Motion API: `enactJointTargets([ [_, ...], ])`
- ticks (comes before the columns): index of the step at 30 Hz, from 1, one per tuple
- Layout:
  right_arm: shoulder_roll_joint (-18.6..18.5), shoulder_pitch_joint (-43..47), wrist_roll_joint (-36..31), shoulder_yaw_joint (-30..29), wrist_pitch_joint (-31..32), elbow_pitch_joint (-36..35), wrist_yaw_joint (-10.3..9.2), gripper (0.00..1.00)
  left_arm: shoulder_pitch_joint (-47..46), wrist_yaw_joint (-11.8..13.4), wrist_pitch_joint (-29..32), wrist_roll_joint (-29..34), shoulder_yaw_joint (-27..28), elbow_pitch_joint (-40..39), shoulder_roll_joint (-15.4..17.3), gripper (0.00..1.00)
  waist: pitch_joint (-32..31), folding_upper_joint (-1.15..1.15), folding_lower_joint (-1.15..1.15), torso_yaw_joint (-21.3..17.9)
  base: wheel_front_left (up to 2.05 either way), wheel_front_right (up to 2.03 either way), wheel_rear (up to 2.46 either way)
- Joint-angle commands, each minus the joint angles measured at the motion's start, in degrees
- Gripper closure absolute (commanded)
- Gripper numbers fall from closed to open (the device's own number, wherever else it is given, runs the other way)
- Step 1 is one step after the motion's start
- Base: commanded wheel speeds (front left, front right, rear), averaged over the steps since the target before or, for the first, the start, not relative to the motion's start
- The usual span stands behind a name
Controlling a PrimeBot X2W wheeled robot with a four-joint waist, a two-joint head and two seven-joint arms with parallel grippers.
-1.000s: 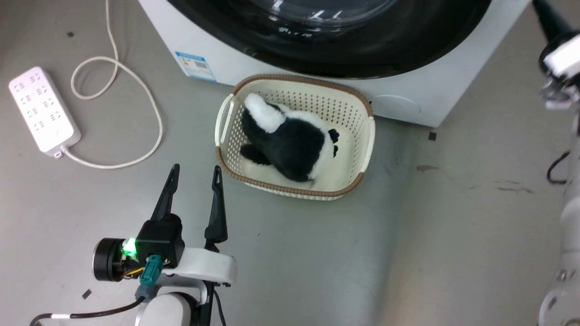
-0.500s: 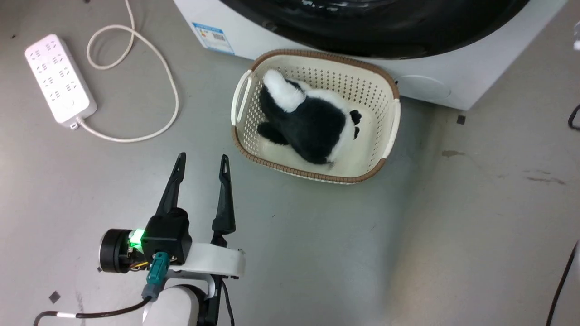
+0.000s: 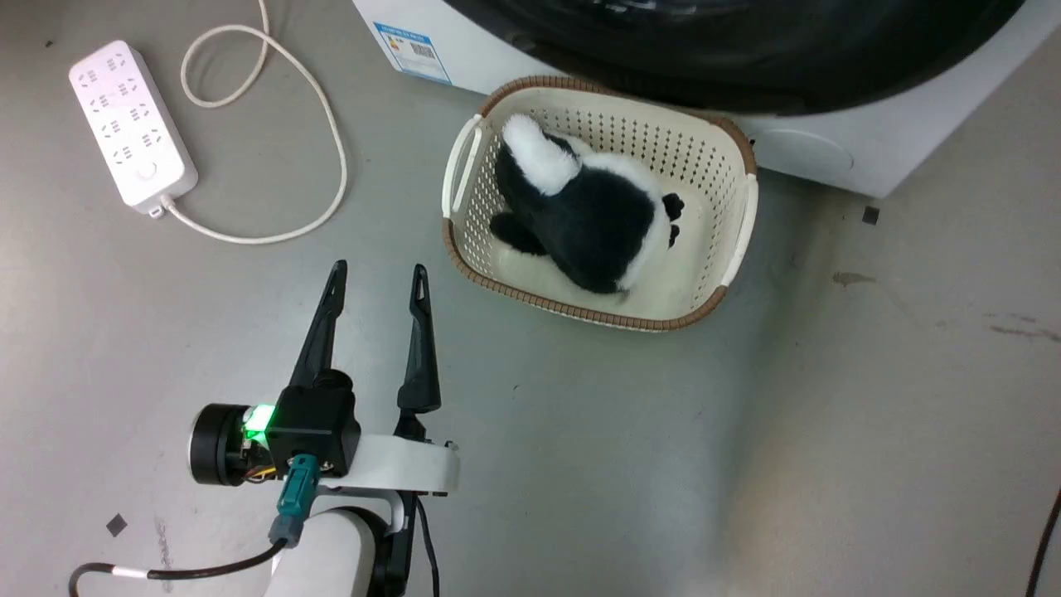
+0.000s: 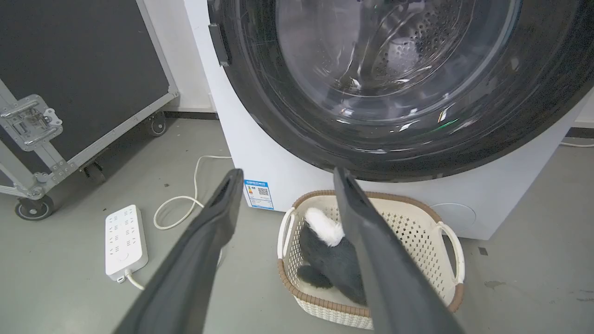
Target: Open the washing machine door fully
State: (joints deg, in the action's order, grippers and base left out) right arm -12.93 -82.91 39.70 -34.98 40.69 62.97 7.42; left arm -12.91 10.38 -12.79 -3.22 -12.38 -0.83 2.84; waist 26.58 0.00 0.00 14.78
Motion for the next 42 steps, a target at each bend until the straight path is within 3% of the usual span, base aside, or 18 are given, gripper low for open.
enactJointTargets([
  [1, 0.7, -0.7, 1.5, -0.7, 1.4, 1.9, 0.07, 1.00, -0.7, 0.3, -0.6, -0.1, -0.2, 0.2, 0.0, 0.00, -1.0, 0.00, 0.00, 0.0, 0.00, 0.00, 0.00],
  [7, 2.6, 3.2, 5.2, -2.7, 5.8, 3.3, 0.07, 1.00, 0.6, 0.3, -1.3, 0.3, 0.1, 1.3, 0.4, 0.00, -5.3, 0.00, 0.00, -0.7, 0.00, 0.00, 0.00],
  [14, 7.3, 9.1, 10.2, -4.5, 12.4, 3.3, 0.07, 1.00, 3.0, 0.2, -2.2, 0.3, 0.2, 2.4, 1.0, 0.00, -9.8, 0.00, 0.00, -1.2, 0.00, 0.00, 0.00],
  [23, 10.0, 19.7, 13.8, -0.6, 18.6, -0.7, 0.07, 1.00, 5.4, -0.8, -2.2, 0.5, -0.5, 3.6, 0.9, 0.00, -14.2, 0.00, 0.00, -1.0, 0.00, 0.00, 0.00],
  [31, 10.0, 24.4, 27.4, 11.1, 21.9, 1.5, 0.07, 1.00, 7.9, -1.6, -2.2, 0.5, -1.3, 4.8, 0.8, 0.00, -17.9, 0.00, 0.00, -0.1, 0.00, 0.00, 0.00],
  [32, 10.0, 25.6, 31.4, 15.1, 22.3, 1.2, 0.07, 1.00, 8.4, -1.8, -2.2, 0.5, -1.3, 4.9, 0.8, 0.00, -18.3, 0.00, 0.00, 0.0, 0.00, 0.00, 0.00],
  [33, 10.0, 25.6, 31.4, 15.1, 22.3, 1.2, 0.07, 1.00, 8.4, -1.8, -2.2, 0.5, -1.3, 4.9, 0.8, 0.00, -18.3, 0.00, 0.00, 0.0, 0.00, 0.00, 0.00],
  [39, 10.0, 31.2, 43.8, 28.5, 21.0, -2.3, 0.07, 1.00, 9.5, -2.4, -2.2, 0.5, -1.6, 5.9, 0.8, 0.00, -20.2, 0.00, 0.00, 0.3, 0.00, 0.00, 0.00],
  [40, 10.0, 33.1, 47.9, 33.3, 19.7, -4.0, 0.07, 1.00, 9.8, -2.5, -2.2, 0.5, -1.6, 6.1, 0.7, 0.00, -20.3, 0.00, 0.00, 0.2, 0.00, 0.00, 0.00],
  [42, 10.0, 34.0, 49.8, 35.8, 18.8, -5.0, 0.07, 1.00, 9.8, -2.5, -2.2, 0.5, -1.6, 6.2, 0.7, 0.00, -20.2, 0.00, 0.00, 0.1, 0.00, 0.00, 0.00],
])
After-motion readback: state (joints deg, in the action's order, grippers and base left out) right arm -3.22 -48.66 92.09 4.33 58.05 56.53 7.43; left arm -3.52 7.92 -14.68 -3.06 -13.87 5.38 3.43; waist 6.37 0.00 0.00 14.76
